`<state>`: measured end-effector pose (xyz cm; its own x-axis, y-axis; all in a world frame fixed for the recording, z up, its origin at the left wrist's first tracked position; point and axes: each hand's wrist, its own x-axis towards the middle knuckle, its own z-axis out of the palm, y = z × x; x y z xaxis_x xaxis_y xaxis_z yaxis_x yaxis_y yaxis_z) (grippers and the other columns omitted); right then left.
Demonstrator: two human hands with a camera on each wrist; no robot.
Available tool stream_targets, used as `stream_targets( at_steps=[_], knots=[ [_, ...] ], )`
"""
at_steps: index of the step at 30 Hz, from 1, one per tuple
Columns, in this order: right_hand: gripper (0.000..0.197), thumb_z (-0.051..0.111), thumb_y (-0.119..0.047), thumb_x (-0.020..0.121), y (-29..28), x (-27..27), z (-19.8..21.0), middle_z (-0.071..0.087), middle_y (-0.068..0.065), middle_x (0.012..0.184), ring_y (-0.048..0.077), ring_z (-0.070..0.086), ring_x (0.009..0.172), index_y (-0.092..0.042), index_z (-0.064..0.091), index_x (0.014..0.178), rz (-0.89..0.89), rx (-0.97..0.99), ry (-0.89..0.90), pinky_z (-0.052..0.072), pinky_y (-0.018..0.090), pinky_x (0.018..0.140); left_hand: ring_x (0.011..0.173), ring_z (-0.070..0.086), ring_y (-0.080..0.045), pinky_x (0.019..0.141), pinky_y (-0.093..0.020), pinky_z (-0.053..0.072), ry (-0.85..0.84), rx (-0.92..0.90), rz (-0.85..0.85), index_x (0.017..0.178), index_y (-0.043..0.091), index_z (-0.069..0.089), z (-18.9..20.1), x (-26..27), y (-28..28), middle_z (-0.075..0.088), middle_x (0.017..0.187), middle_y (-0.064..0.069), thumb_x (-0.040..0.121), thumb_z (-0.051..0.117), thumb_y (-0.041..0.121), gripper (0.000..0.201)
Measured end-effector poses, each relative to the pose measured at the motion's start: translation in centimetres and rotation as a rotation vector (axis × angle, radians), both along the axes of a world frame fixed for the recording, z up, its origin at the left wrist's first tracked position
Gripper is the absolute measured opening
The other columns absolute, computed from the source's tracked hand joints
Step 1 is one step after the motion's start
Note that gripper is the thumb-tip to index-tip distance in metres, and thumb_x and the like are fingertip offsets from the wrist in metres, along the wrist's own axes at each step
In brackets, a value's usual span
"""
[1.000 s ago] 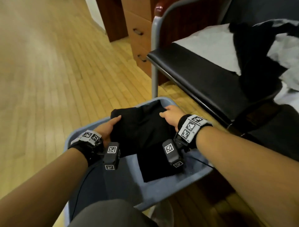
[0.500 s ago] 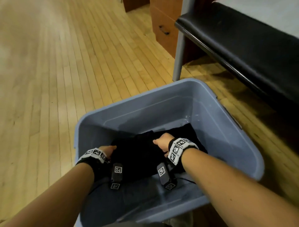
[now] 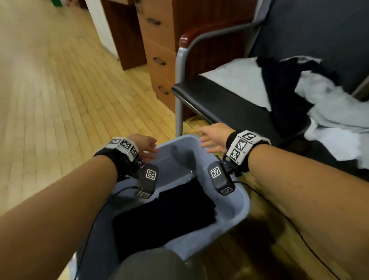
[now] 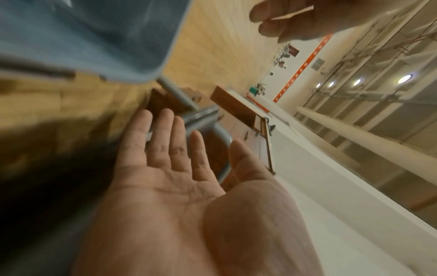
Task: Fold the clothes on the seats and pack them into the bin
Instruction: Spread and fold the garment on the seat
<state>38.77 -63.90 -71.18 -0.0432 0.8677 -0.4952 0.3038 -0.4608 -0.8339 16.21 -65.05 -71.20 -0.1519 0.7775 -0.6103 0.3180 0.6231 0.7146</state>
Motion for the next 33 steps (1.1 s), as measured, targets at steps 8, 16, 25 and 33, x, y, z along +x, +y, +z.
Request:
stream_targets(
  at_steps=[8, 16, 25, 33],
  knots=[
    [0.016, 0.054, -0.028, 0.097, -4.1, 16.0, 11.1, 0.059, 0.002, 0.093, 0.017, 0.059, 0.089, -0.012, 0.057, 0.095, -0.277, 0.187, -0.143, 0.051, 0.033, 0.079, 0.066, 0.06, -0.023, 0.059, -0.026, 0.045, -0.065, 0.251, -0.363, 0.079, 0.01, 0.053, 11.6, 17.3, 1.9, 0.064, 0.08, -0.007, 0.098, 0.045, 0.018, 0.022],
    [0.023, 0.061, -0.02, 0.088, -12.1, 32.4, 11.8, 0.065, 0.017, 0.088, 0.029, 0.066, 0.087, 0.002, 0.065, 0.092, -0.531, 0.235, -0.538, 0.058, 0.042, 0.079, 0.061, 0.059, -0.019, 0.062, -0.024, 0.044, -0.017, 0.313, -0.69, 0.079, 0.011, 0.054, 12.0, 34.5, 0.4, 0.064, 0.072, -0.004, 0.096, 0.048, 0.014, 0.019],
    [0.038, 0.074, -0.023, 0.081, -18.0, 42.9, 7.4, 0.063, 0.018, 0.11, 0.034, 0.064, 0.096, -0.003, 0.061, 0.112, -0.46, 0.04, -0.958, 0.055, 0.043, 0.084, 0.093, 0.069, -0.026, 0.088, -0.039, 0.055, 0.09, 0.324, -1.033, 0.106, 0.003, 0.065, 7.0, 48.9, -3.9, 0.068, 0.106, -0.008, 0.089, 0.059, 0.02, 0.024],
    [0.02, 0.053, -0.014, 0.093, -19.2, 46.3, 4.6, 0.068, 0.018, 0.101, 0.034, 0.064, 0.099, -0.001, 0.068, 0.096, -0.545, 0.113, -0.931, 0.052, 0.037, 0.087, 0.102, 0.065, -0.032, 0.083, -0.041, 0.057, 0.034, 0.429, -1.044, 0.129, 0.01, 0.048, 2.7, 55.4, -6.8, 0.063, 0.118, -0.015, 0.079, 0.075, 0.037, 0.062]
  ],
)
